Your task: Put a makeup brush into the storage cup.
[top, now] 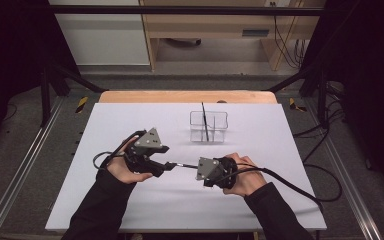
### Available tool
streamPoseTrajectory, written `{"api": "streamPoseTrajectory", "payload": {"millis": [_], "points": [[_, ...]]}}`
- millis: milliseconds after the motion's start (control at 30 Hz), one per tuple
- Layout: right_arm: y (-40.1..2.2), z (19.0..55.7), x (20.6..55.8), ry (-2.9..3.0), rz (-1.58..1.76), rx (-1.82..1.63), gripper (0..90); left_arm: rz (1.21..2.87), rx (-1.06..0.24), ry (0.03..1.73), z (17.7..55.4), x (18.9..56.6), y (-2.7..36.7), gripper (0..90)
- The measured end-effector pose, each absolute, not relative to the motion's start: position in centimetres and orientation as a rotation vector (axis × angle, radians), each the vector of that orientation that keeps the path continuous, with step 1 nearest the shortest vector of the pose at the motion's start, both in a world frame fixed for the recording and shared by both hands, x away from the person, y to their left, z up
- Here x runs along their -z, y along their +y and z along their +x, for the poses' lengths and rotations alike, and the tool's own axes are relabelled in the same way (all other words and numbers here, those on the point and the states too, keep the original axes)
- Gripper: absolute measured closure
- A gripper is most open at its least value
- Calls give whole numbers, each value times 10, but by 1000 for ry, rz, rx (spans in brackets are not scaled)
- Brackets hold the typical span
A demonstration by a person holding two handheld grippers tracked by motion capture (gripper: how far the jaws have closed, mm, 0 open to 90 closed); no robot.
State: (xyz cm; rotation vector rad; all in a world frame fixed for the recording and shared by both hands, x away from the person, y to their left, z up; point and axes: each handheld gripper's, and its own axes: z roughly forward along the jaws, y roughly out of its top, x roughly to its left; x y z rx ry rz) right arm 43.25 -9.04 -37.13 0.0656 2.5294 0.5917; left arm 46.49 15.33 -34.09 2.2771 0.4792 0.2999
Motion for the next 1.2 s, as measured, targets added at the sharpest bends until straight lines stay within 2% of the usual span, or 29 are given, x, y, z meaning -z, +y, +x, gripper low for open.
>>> {"api": "streamPoseTrajectory", "payload": {"millis": [267,500,1200], "points": [[-102,437,375,2520,181,-659,843,2165,-356,614,465,351,175,282],[-118,439,380,2490,298,-747,843,2101,-394,706,463,364,188,242],[-139,437,407,2371,671,-1111,843,1963,-424,796,459,395,177,221]]}}
